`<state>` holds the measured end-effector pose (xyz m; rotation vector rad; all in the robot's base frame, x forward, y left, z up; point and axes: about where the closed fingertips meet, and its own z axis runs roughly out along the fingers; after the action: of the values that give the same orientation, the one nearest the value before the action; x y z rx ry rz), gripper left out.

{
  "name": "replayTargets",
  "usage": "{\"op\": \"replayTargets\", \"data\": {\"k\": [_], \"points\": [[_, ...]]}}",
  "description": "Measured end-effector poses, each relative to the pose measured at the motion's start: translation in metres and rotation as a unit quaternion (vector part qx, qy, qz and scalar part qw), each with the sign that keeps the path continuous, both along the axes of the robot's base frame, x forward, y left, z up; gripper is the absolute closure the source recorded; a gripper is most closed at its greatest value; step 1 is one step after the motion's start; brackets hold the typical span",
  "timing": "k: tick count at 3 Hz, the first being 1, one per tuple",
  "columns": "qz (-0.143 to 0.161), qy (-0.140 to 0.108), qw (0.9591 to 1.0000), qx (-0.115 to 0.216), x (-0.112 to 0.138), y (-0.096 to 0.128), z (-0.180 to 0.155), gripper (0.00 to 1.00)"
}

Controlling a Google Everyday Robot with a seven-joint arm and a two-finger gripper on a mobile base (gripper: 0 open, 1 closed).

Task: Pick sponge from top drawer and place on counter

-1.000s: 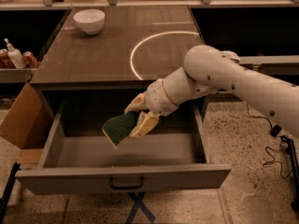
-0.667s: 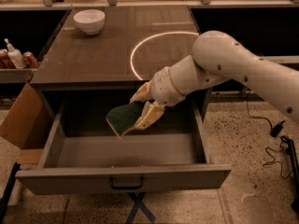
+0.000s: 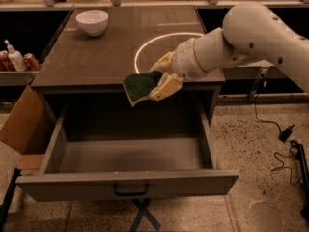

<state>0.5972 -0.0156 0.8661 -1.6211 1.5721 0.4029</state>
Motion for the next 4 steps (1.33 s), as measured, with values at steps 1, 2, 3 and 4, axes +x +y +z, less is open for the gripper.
{"op": "replayTargets", "data": {"k": [1, 2, 3, 4], "points": [[-0.050, -0.006, 0.9981, 0.035, 0.043, -0.016, 0.020, 1.00], [-0.095, -0.001, 0.9929, 0.072, 0.081, -0.023, 0.036, 1.00], [-0.122, 0.011, 0.9873, 0.101, 0.115, -0.023, 0.040, 0.81], [-0.138, 0.027, 0.9835, 0.114, 0.139, -0.019, 0.036, 0.58]]}}
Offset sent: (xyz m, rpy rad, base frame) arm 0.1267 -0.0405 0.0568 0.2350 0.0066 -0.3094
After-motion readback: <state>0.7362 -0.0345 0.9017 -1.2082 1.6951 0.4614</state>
